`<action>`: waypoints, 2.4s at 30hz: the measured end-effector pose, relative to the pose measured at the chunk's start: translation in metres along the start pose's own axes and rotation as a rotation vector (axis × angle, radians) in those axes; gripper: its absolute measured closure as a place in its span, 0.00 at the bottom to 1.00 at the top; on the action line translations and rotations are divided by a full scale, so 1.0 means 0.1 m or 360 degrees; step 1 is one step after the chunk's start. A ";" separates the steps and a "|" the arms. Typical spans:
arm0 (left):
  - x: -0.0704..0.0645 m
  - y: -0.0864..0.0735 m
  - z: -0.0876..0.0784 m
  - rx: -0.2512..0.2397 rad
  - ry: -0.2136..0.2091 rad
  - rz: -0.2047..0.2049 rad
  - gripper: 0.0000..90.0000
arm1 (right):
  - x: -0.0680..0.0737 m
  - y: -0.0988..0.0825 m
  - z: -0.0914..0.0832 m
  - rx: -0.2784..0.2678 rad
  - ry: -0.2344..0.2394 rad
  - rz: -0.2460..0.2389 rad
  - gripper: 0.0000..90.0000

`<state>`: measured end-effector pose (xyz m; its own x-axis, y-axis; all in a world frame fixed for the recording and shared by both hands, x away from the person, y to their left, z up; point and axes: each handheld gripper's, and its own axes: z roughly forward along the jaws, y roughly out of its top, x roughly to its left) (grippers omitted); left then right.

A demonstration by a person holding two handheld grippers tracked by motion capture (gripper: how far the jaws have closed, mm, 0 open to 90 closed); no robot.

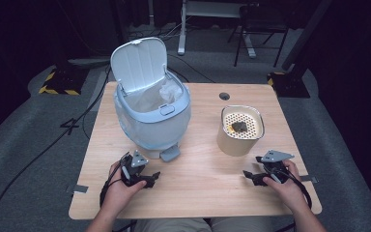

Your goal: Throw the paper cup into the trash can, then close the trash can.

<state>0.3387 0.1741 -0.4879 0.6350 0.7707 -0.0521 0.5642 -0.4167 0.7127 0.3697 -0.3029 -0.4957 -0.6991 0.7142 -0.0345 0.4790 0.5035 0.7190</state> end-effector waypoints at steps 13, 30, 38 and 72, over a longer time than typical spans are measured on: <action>0.20 0.17 -0.38 -0.0173 0.0011 -0.0013 0.28 | 0.00 -0.10 0.02 -0.0039 -0.0005 0.0070 0.19; 0.27 0.37 -1.11 -0.0455 -0.0155 0.0039 0.32 | 0.00 -0.10 0.02 -0.0039 -0.0005 0.0072 0.19; 0.28 0.60 -1.37 -0.0540 -0.0302 0.0154 0.30 | 0.00 -0.10 0.02 -0.0040 -0.0006 0.0074 0.19; 0.71 1.54 -1.96 -0.0729 0.0007 -0.0013 0.33 | 0.02 -0.09 0.03 -0.0038 -0.0024 0.0088 0.19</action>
<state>0.3675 0.2594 -0.2446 0.6286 0.7757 -0.0569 0.2773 -0.1551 0.9482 0.3661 -0.3046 -0.5040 -0.6636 0.7481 -0.0043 0.5039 0.4512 0.7366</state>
